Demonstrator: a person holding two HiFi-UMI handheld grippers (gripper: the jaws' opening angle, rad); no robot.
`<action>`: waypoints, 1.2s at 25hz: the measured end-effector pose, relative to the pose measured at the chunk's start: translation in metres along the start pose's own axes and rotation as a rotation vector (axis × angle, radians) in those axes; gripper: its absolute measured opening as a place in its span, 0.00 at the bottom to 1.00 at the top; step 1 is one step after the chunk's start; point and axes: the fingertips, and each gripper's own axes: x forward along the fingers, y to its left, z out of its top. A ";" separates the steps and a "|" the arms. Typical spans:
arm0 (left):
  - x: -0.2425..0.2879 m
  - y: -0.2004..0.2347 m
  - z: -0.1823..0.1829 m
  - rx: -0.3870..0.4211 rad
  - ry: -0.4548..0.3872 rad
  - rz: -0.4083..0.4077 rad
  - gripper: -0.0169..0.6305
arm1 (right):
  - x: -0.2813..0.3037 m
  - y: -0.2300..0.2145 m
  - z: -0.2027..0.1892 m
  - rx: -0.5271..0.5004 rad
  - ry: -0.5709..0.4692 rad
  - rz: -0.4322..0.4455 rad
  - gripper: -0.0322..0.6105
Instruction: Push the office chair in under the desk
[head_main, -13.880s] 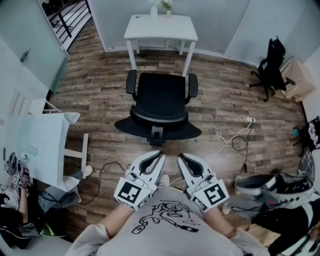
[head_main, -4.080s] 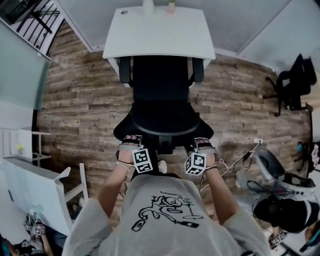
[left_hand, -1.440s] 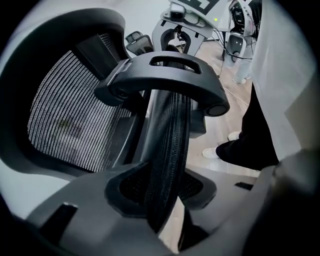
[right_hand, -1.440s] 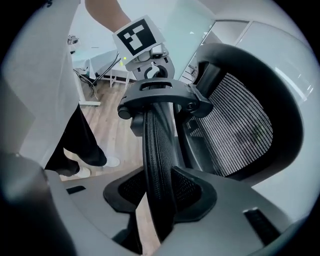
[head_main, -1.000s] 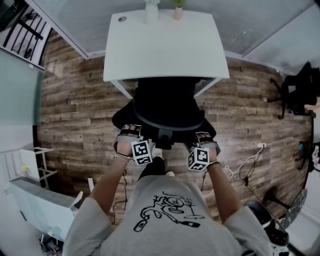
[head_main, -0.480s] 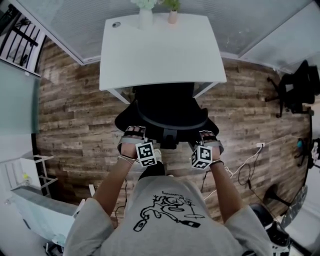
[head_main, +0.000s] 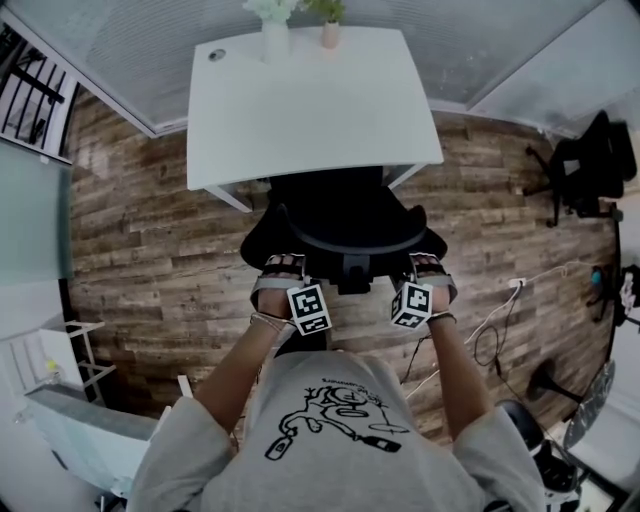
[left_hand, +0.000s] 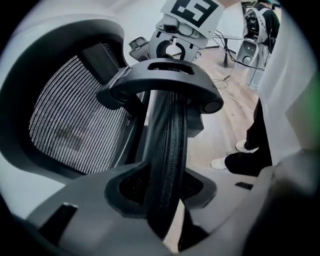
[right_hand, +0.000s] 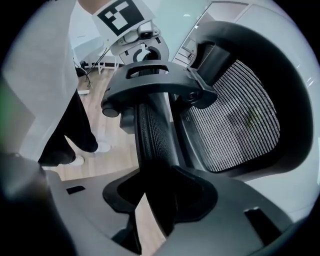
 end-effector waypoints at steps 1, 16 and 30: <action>0.000 0.000 0.001 -0.001 0.000 -0.001 0.25 | 0.000 -0.001 -0.001 -0.001 0.002 -0.002 0.32; -0.003 -0.009 0.002 -0.014 -0.008 0.024 0.30 | -0.003 0.009 -0.007 0.075 0.052 -0.027 0.36; -0.078 0.006 0.009 -0.317 -0.152 0.076 0.28 | -0.077 -0.011 0.028 0.327 -0.161 -0.114 0.32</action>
